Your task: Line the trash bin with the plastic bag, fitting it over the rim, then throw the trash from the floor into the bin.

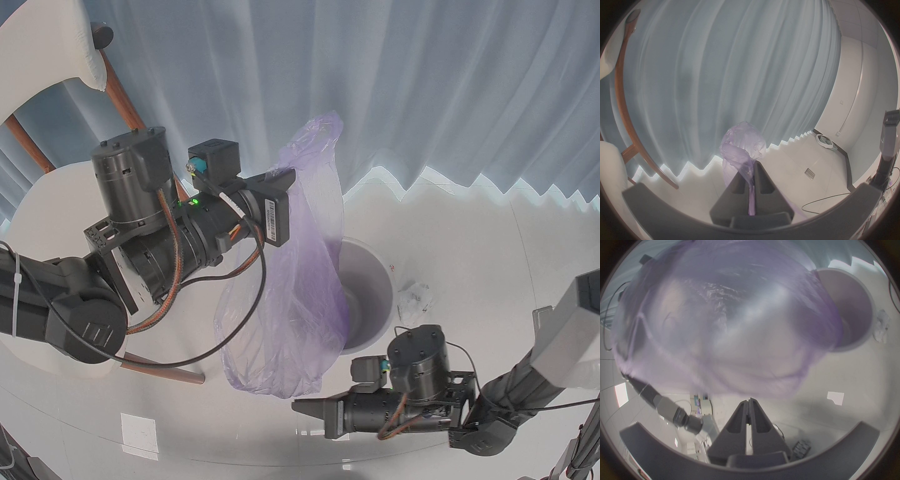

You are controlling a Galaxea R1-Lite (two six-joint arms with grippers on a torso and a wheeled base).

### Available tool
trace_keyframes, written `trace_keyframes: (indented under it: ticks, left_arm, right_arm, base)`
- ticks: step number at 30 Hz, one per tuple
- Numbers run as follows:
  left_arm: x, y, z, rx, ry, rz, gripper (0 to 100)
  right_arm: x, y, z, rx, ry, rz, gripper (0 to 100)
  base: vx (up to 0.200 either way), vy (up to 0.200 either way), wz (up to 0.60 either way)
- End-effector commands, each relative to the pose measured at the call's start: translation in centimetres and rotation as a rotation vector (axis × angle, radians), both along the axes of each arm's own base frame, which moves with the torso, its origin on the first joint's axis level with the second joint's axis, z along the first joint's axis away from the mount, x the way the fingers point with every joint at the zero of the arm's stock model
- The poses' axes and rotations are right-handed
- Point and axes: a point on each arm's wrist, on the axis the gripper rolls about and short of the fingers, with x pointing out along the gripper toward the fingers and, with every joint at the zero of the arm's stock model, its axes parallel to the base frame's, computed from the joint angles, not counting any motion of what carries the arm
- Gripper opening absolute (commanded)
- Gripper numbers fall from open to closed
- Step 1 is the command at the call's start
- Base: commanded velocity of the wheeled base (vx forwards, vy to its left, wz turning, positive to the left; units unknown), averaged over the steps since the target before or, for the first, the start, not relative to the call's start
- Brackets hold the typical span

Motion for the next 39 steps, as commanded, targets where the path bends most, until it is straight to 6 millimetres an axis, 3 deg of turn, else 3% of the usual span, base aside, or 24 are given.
trace_keyframes:
  ticks: [1,2,3,4,8,12,17,22,26,27,28,29,30,36,39]
  left_arm:
    - [-0.2,-0.5,-0.2,0.004,0.005,-0.003,0]
    - [-0.2,-0.5,-0.2,0.004,0.005,-0.003,0]
    - [-0.2,-0.5,-0.2,0.004,0.005,-0.003,0]
    - [-0.2,-0.5,-0.3,0.005,0.006,-0.003,0]
    - [-0.2,-0.5,-0.3,0.006,0.007,-0.003,0]
    - [-0.4,-0.7,-0.4,0.008,0.011,-0.012,0]
    - [0.0,-1.4,-1.5,0.028,0.028,-0.02,0]
    - [0.1,-1.9,-2.3,0.1,0.006,-0.026,0]
    - [0.0,-1.7,-3.1,0.144,0.019,-0.025,0]
    - [0.0,-1.7,-3.1,0.144,0.019,-0.025,0]
    - [0.1,-1.5,-3.9,0.177,0.041,-0.02,0]
    - [0.1,-1.4,-3.9,0.179,0.042,-0.019,0]
    - [0.1,-1.4,-4.2,0.202,0.055,-0.02,0]
    - [0.3,-1.8,-4.7,0.231,0.09,-0.034,0]
    - [0.2,-1.7,-4.8,0.253,0.117,-0.042,0]
  right_arm:
    - [3.2,2.9,-1.9,0.032,-0.038,-0.075,0]
    - [4.4,2.5,-1.7,0.042,-0.065,-0.118,0]
    - [4.4,2.5,-1.7,0.042,-0.065,-0.118,0]
    - [6.7,1.6,-1.3,0.056,-0.115,-0.201,0]
    - [10.9,-0.9,0.2,0.095,-0.193,-0.342,0]
    - [12.5,-2.0,1.1,0.116,-0.226,-0.385,0]
    - [13.5,-2.1,0.1,0.105,-0.223,-0.399,0]
    - [10.8,0.3,-0.4,0.094,-0.19,-0.319,0]
    - [4.2,2.4,0.5,0.074,-0.12,-0.199,0]
    - [4.2,2.4,0.5,0.074,-0.12,-0.199,0]
    - [1.9,2.3,0.7,0.072,-0.075,-0.177,0]
    - [1.8,2.2,0.7,0.072,-0.071,-0.177,0]
    - [0.2,1.4,1.1,0.071,-0.027,-0.189,0]
    - [-3.1,-2.1,3.7,0.124,0.022,-0.256,0]
    - [-5.3,-6.1,6.4,0.155,0.009,-0.318,0]
  base:
    - [0.0,0.0,0.0]
    - [0.0,0.0,0.0]
    - [0.0,0.0,0.0]
    - [0.0,0.0,0.0]
    - [0.0,0.0,0.0]
    - [0.0,0.0,0.0]
    - [0.0,0.0,0.0]
    - [0.0,0.0,0.0]
    - [0.0,0.0,0.0]
    - [0.0,0.0,0.0]
    - [0.0,0.0,0.0]
    - [0.0,0.0,0.0]
    - [0.0,0.0,0.0]
    - [0.0,0.0,0.0]
    - [0.067,0.0,0.0]
